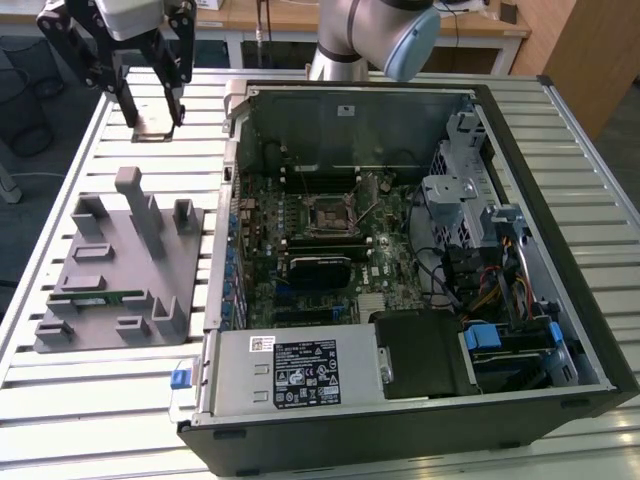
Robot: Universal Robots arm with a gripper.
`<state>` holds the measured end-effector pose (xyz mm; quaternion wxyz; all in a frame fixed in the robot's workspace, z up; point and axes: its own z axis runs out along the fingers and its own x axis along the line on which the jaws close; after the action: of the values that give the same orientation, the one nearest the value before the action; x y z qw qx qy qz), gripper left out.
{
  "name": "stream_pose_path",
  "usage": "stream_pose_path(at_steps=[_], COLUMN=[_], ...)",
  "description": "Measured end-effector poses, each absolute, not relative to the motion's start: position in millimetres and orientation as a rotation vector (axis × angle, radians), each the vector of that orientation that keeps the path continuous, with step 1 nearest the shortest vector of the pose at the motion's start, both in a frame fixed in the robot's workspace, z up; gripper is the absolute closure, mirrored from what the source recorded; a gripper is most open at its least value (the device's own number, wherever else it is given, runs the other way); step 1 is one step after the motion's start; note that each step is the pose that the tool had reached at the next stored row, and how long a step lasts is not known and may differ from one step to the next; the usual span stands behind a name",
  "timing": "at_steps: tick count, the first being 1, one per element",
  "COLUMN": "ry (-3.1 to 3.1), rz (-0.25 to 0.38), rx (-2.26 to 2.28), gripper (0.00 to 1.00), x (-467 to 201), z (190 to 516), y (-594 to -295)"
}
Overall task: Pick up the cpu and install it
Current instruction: 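Pick up the cpu and move it towards the insertion slot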
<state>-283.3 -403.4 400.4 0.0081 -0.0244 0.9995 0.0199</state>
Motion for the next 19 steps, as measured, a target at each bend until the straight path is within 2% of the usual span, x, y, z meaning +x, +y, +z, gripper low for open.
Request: stream_pose_path(at_steps=[19], ry=[3.124], rz=[0.062], rx=[-0.076], gripper=[0.46], x=[-241.5], z=[396.8], y=[-403.2])
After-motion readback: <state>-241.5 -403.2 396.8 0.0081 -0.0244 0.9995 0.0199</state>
